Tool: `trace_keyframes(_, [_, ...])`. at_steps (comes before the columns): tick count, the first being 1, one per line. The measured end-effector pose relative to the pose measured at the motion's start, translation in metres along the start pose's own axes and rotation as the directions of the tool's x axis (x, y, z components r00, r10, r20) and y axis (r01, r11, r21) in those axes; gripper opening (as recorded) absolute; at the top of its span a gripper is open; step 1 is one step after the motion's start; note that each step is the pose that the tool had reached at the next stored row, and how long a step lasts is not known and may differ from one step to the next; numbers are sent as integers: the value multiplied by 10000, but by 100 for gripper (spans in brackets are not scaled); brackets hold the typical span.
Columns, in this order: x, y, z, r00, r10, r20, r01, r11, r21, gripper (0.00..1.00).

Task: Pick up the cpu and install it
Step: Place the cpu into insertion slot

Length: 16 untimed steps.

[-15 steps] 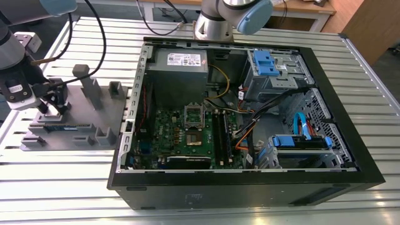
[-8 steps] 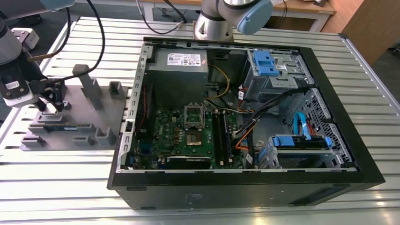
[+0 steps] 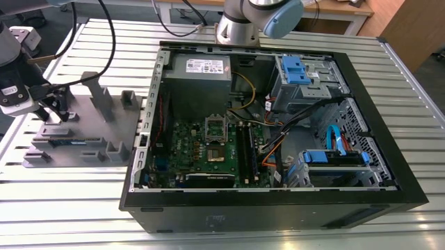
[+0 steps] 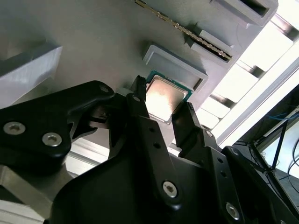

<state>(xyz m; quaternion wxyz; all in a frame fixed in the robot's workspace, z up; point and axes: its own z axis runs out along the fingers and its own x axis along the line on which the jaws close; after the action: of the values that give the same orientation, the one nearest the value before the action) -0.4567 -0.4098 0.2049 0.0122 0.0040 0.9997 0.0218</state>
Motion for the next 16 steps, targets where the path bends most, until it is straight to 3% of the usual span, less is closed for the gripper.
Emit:
trace_keyframes(3, [-1, 2, -32, 10000, 0, 1, 0, 10000, -1, 47])
trace_keyframes(16, [-1, 2, -41, 10000, 0, 1, 0, 10000, -1, 47])
